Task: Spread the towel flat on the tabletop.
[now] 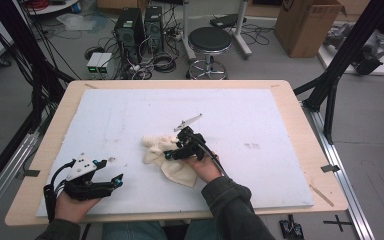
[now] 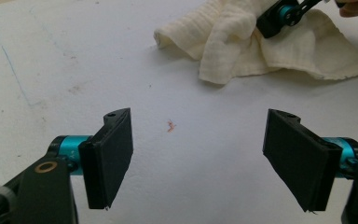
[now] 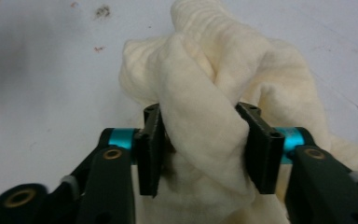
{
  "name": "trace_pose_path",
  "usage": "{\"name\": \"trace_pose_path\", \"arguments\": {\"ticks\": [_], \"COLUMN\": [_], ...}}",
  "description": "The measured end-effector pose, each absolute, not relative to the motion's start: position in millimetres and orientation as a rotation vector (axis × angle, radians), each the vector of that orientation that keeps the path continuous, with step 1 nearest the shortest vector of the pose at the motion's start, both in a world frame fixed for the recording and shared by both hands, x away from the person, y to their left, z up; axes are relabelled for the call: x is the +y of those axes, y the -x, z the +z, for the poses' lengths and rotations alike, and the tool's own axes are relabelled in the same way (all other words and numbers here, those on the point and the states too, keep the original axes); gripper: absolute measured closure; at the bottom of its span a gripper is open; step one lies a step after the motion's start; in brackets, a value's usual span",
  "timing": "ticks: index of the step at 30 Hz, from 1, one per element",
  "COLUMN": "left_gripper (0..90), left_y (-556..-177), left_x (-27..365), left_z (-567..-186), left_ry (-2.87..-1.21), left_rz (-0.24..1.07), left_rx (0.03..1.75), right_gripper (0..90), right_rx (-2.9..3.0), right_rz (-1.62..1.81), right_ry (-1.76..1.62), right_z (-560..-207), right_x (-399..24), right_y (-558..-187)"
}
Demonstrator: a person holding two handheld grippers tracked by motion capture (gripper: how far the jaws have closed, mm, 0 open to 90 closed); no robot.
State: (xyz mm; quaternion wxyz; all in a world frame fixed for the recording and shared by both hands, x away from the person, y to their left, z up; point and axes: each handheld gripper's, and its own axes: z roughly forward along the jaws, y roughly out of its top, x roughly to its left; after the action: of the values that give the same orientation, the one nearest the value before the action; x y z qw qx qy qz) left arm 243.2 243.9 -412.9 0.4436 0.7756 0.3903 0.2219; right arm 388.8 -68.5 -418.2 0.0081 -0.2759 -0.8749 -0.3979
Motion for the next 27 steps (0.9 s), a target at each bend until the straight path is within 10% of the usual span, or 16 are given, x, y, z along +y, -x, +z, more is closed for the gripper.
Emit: {"name": "trace_pose_path", "arguments": {"ticks": [10, 27], "left_gripper": [24.9, 37.7], "left_y": [-243, -259], "left_x": [238, 204], "left_z": [-413, -416], "left_ry": [-1.925, -1.960], "left_rz": [0.543, 0.489], "left_rx": [0.955, 0.892], "right_gripper": [28.1, 44.1], "right_rx": [-2.780, -2.818], "right_rz": [-1.349, -1.417], "right_ry": [0.818, 0.658], "right_z": [-391, -404], "right_x": [-92, -129], "right_y": [-367, -326]}}
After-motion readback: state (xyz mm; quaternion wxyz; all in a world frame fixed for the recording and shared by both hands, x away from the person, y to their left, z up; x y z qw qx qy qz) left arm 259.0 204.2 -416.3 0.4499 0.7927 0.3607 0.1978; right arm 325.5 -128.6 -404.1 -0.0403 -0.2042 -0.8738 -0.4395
